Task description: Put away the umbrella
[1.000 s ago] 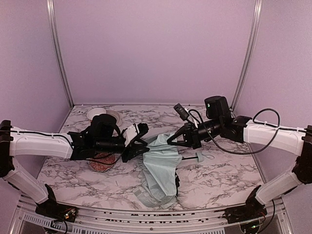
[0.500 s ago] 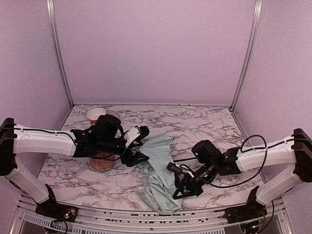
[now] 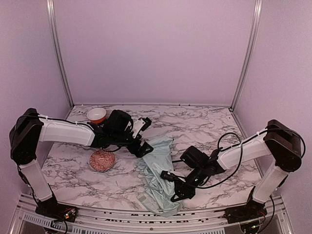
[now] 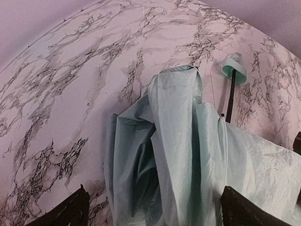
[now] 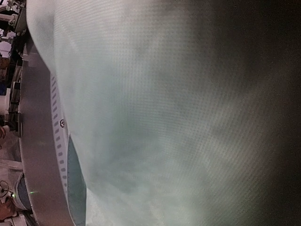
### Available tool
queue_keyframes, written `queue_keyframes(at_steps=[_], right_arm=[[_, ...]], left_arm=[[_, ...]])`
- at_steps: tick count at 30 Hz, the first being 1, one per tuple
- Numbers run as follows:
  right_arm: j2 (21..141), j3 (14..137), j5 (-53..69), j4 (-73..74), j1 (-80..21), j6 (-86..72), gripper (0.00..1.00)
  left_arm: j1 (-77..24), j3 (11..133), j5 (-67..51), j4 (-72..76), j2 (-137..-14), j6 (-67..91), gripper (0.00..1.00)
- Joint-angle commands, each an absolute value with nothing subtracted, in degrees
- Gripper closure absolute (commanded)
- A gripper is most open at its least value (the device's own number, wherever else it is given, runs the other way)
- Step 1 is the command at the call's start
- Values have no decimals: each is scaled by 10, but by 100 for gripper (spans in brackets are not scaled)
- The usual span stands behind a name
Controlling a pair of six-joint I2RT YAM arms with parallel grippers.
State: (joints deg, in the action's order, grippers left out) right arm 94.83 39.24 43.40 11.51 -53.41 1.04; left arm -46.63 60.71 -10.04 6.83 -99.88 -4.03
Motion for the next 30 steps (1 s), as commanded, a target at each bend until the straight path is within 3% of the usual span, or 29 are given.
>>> queue_keyframes(at_steps=[1,3,5,8,10,11,14,17,20,25,30], right_arm=[[979,435,395,147,-534,48,100],[993,451,389,161,-534,58,100],[1005,468,370,174,-532,65,100],[1023,490,355,187,-519,72,100],[1030,502,345,186,-509,73,100],[1032,506,342,181,-505,73,100],[1038,527,330,158,-498,66,99],[1039,560,294,167,-512,71,91],[995,561,287,164,-533,83,74],[881,557,307,193,-533,75,35],[774,578,324,239,-530,86,19]], left_arm=[[-460,648,-144,56,-1046,-41,1],[-459,672,-190,53,-1070,-46,4],[-460,690,-250,45,-1087,-48,16],[-460,699,-332,28,-1095,-65,53],[-461,699,-321,20,-1085,-77,87],[-461,695,-308,21,-1074,-82,97],[-462,660,-262,73,-1018,-99,100],[-470,618,-219,116,-967,-128,100],[-487,603,-194,106,-941,-171,100],[-521,578,-148,85,-924,-233,100],[-523,573,-135,89,-933,-242,100]])
